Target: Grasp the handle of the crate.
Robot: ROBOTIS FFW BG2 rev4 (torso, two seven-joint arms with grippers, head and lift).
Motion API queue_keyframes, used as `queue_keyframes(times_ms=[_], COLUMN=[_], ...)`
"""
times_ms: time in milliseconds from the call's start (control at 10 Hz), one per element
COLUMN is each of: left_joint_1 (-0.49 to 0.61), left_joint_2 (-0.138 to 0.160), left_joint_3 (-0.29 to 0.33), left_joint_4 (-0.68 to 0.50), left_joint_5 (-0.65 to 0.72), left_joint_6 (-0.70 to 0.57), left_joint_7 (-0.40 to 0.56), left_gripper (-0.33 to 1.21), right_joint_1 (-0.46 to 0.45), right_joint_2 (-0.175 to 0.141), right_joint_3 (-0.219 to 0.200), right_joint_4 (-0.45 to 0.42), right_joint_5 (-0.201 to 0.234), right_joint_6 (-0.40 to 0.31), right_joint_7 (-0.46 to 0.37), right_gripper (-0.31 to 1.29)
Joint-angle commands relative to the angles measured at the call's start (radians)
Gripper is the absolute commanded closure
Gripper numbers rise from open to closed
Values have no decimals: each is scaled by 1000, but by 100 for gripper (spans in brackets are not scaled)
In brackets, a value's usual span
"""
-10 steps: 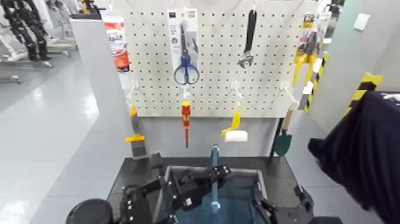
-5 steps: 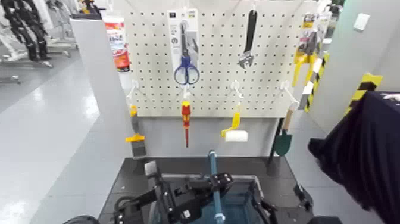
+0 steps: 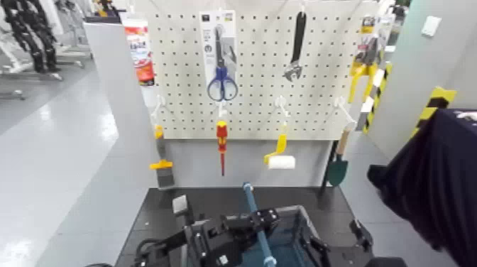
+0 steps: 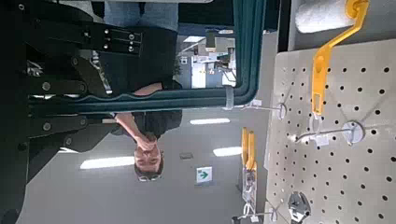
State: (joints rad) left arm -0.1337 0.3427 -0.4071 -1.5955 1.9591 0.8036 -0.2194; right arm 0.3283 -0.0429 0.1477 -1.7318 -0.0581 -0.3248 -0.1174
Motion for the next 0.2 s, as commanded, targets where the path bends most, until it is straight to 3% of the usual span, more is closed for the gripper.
queue_keyframes(times_ms=[100,200], left_joint_1=[0,0], left_joint_2=[2,2], left_joint_3=[1,1], left_joint_4=[3,3], left_joint_5=[0,0], left_joint_6=[3,5], left_joint_7=[0,0], left_gripper=[116,116], right_joint_1=[0,0], right_joint_2=[2,2], right_joint_3=[0,-2], right_joint_4=[0,-2], right_joint_5=[11,14], right_joint_6=[1,7], right_joint_7=[-1,-1], right_gripper=[14,14])
